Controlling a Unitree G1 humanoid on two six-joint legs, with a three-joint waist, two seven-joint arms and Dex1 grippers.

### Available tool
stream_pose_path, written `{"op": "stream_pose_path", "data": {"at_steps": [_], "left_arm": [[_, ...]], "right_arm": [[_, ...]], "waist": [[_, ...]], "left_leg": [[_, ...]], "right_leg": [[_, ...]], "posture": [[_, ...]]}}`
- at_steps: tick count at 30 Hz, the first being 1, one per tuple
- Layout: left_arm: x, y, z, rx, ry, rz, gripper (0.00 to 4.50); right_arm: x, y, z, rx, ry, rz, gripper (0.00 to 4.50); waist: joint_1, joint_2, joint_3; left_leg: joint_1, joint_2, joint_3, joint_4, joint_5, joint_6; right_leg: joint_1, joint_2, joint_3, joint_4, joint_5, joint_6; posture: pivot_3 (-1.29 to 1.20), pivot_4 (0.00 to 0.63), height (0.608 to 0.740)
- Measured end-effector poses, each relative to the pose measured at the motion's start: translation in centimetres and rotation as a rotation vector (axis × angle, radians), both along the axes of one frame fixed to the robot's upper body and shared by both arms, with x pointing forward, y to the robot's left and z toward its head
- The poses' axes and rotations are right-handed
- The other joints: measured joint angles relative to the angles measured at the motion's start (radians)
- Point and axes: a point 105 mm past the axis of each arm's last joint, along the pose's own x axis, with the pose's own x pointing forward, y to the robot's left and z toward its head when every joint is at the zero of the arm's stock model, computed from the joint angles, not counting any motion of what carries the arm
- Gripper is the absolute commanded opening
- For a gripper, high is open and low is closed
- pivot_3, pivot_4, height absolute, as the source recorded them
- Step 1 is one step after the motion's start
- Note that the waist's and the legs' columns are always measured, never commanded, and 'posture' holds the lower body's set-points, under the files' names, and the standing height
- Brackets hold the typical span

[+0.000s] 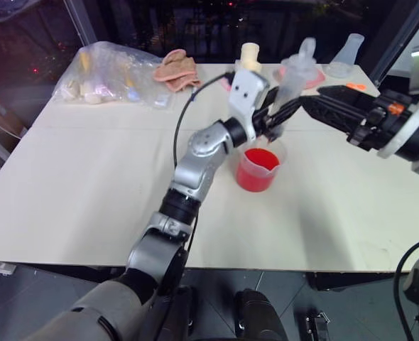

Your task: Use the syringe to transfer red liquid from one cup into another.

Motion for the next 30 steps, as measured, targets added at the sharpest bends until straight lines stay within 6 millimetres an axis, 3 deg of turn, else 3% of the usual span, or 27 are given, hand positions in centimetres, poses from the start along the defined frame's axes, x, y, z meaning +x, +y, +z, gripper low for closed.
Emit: {"op": "stream_pose_path", "data": {"at_steps": [8, 20, 30], "left_arm": [[-1.1, 0.6, -1.5, 0.007, 0.000, -0.022, 1.52], [-1.3, 1.1, -2.5, 0.031, 0.012, -0.011, 1.52], [-1.6, 0.8, -3.5, 0.055, 0.025, -0.017, 1.52]], "right_arm": [[-0.2, 0.8, 0.2, -0.018, 0.041, -0.025, 3.45], [2.1, 1.4, -1.3, -0.063, 0.083, -0.097, 3.45], [2.8, 2.1, -0.2, -0.046, 0.043, -0.094, 3.45]], "waist": [[-0.001, 0.000, 0.000], [-0.002, 0.000, 0.000], [-0.001, 0.000, 0.000]], "left_leg": [[0.000, 0.000, 0.001, 0.001, 0.000, 0.002], [0.000, 0.000, 0.001, 0.001, 0.000, 0.002], [0.000, 0.000, 0.001, 0.001, 0.000, 0.003]], "right_leg": [[0.001, 0.000, 0.000, 0.000, 0.000, 0.000], [0.001, 0.001, 0.000, 0.000, 0.000, 0.000], [0.001, 0.001, 0.000, 0.000, 0.000, 0.000]], "posture": [[0.00, 0.150, 0.740], [0.00, 0.150, 0.740], [0.00, 0.150, 0.740]]}}
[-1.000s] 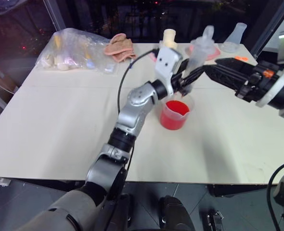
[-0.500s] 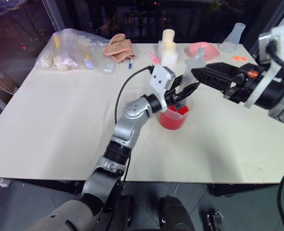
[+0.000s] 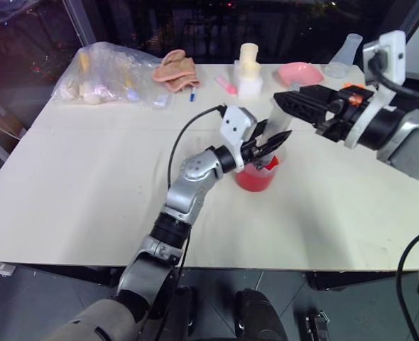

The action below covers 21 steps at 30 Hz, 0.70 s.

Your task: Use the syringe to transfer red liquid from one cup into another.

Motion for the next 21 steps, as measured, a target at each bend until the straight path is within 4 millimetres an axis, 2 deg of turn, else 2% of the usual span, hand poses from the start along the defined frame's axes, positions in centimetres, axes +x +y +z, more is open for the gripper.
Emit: {"op": "stream_pose_path", "data": {"at_steps": [6, 8, 12, 13, 14, 17, 18, 19, 21], "left_arm": [[0.2, 0.2, 0.0, -0.003, 0.004, 0.021, 1.52], [0.2, 0.1, 0.0, -0.005, 0.005, 0.022, 1.52], [0.3, 0.2, 0.0, -0.006, 0.007, 0.028, 1.52], [0.3, 0.2, 0.0, -0.006, 0.009, 0.030, 1.52], [0.3, 0.3, 0.0, -0.008, 0.008, 0.030, 1.52], [0.3, 0.3, 0.1, -0.010, 0.006, 0.030, 1.52], [0.3, 0.3, 0.2, -0.012, 0.004, 0.030, 1.52], [0.3, 0.3, 0.2, -0.013, 0.001, 0.031, 1.52], [0.3, 0.4, 0.2, -0.015, 0.005, 0.031, 1.52]], "right_arm": [[-0.2, 0.7, 0.0, 0.027, 0.013, 0.037, 3.45], [-0.2, 1.2, -0.4, 0.034, 0.030, 0.055, 2.93], [0.0, 1.2, -0.6, 0.042, 0.037, 0.043, 2.93], [0.0, 1.3, -0.7, 0.050, 0.039, 0.045, 2.45], [0.1, 1.2, -0.7, 0.056, 0.041, 0.038, 2.20], [0.3, 1.1, -0.7, 0.062, 0.040, 0.024, 0.72], [0.4, 1.0, -0.7, 0.064, 0.039, 0.016, 0.37], [0.6, 0.8, -0.7, 0.070, 0.039, 0.008, 0.08], [0.7, 0.9, -0.7, 0.077, 0.038, 0.013, 0.08]], "waist": [[0.000, 0.000, 0.000], [0.000, 0.000, 0.000], [0.001, 0.000, 0.000], [0.001, 0.000, 0.000], [0.001, 0.000, 0.000], [-0.001, 0.000, 0.000], [0.000, 0.000, 0.000], [0.000, 0.000, 0.000], [-0.001, 0.000, 0.000]], "left_leg": [[0.000, 0.000, 0.000, 0.000, 0.000, 0.000], [0.000, 0.000, 0.000, 0.000, 0.000, 0.000], [0.000, 0.000, 0.000, 0.000, 0.000, 0.000], [0.000, 0.000, 0.000, 0.000, 0.000, 0.000], [0.000, 0.000, 0.000, 0.000, 0.000, 0.000], [0.000, 0.000, 0.000, 0.000, 0.000, 0.000], [0.000, 0.000, 0.000, 0.000, 0.000, 0.000], [0.000, 0.000, 0.000, 0.000, 0.000, 0.000], [0.000, 0.000, 0.000, 0.000, 0.000, 0.000]], "right_leg": [[0.000, 0.000, 0.000, 0.000, 0.000, 0.000], [0.000, 0.000, 0.000, 0.000, 0.000, 0.000], [0.000, 0.000, 0.000, 0.000, 0.000, 0.000], [0.000, 0.000, 0.000, 0.000, 0.000, 0.000], [0.000, 0.000, 0.000, 0.000, 0.000, 0.000], [0.000, 0.000, 0.000, 0.000, 0.000, 0.000], [0.000, 0.000, 0.000, 0.000, 0.000, 0.000], [0.000, 0.000, 0.000, 0.000, 0.000, 0.000], [0.000, 0.000, 0.000, 0.000, 0.000, 0.000]], "posture": [[0.00, 0.150, 0.740], [0.00, 0.150, 0.740], [0.00, 0.150, 0.740], [0.00, 0.150, 0.740], [0.00, 0.150, 0.740], [0.00, 0.150, 0.740], [0.00, 0.150, 0.740], [0.00, 0.150, 0.740], [0.00, 0.150, 0.740]]}}
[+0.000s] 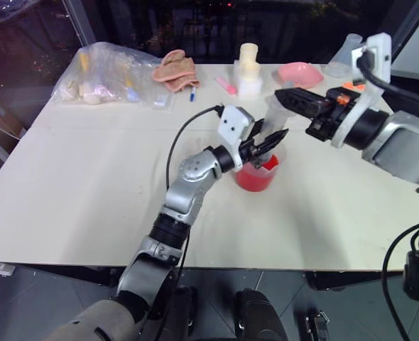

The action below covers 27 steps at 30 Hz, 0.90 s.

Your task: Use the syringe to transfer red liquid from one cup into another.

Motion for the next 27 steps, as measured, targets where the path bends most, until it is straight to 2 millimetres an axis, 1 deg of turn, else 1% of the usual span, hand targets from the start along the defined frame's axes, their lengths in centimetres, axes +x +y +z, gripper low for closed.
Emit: {"op": "stream_pose_path", "data": {"at_steps": [11, 19, 27], "left_arm": [[0.1, 0.2, -0.3, 0.007, 0.019, 0.001, 1.52], [-0.3, 0.3, 0.2, -0.006, -0.009, -0.008, 1.52], [-0.4, 0.4, 0.1, -0.027, -0.020, -0.001, 1.52]], "right_arm": [[0.4, 0.0, -0.3, -0.003, -0.005, 0.024, 0.08], [-0.1, 0.0, 0.5, 0.010, -0.033, 0.065, 0.08], [0.0, 0.0, 1.3, 0.018, -0.037, 0.096, 0.08]], "waist": [[0.000, 0.000, 0.000], [0.000, 0.000, 0.000], [0.001, 0.000, 0.000]], "left_leg": [[0.000, 0.000, 0.000, 0.000, 0.000, 0.000], [0.000, 0.000, 0.000, 0.000, 0.000, 0.000], [0.000, 0.000, 0.000, 0.000, 0.000, 0.000]], "right_leg": [[0.000, 0.000, 0.000, 0.000, 0.000, 0.000], [0.000, 0.000, 0.000, 0.000, 0.000, 0.000], [0.000, 0.000, 0.000, 0.000, 0.000, 0.000]], "posture": [[0.00, 0.150, 0.740], [0.00, 0.150, 0.740], [0.00, 0.150, 0.740]]}}
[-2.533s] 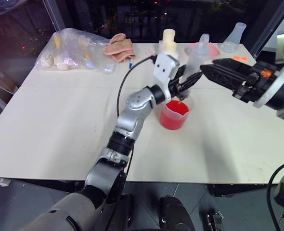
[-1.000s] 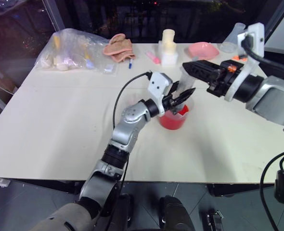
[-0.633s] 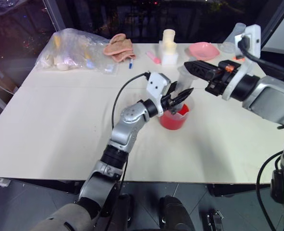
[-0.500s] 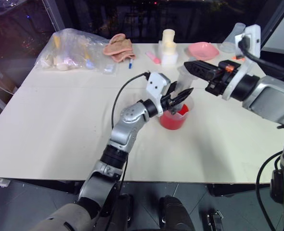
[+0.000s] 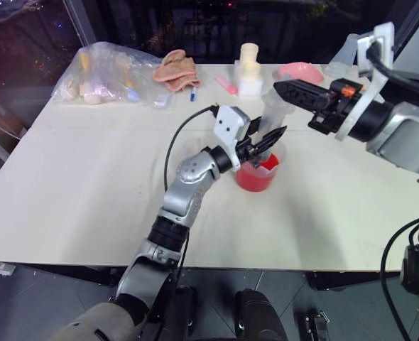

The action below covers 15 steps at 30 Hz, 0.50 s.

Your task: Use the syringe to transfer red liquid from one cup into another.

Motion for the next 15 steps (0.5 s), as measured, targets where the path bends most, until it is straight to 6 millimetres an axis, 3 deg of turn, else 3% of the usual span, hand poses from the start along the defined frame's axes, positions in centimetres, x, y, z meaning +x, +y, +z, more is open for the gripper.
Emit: {"op": "stream_pose_path", "data": {"at_steps": [15], "left_arm": [[0.6, 0.2, -1.8, 0.027, 0.019, 0.017, 1.52]], "right_arm": [[0.3, 0.0, -0.2, 0.002, 0.007, 0.001, 0.08]], "waist": [[0.000, 0.000, 0.000]], "left_leg": [[0.000, 0.000, 0.000, 0.000, 0.000, 0.000]], "right_leg": [[0.000, 0.000, 0.000, 0.000, 0.000, 0.000]], "posture": [[0.00, 0.150, 0.740]]}}
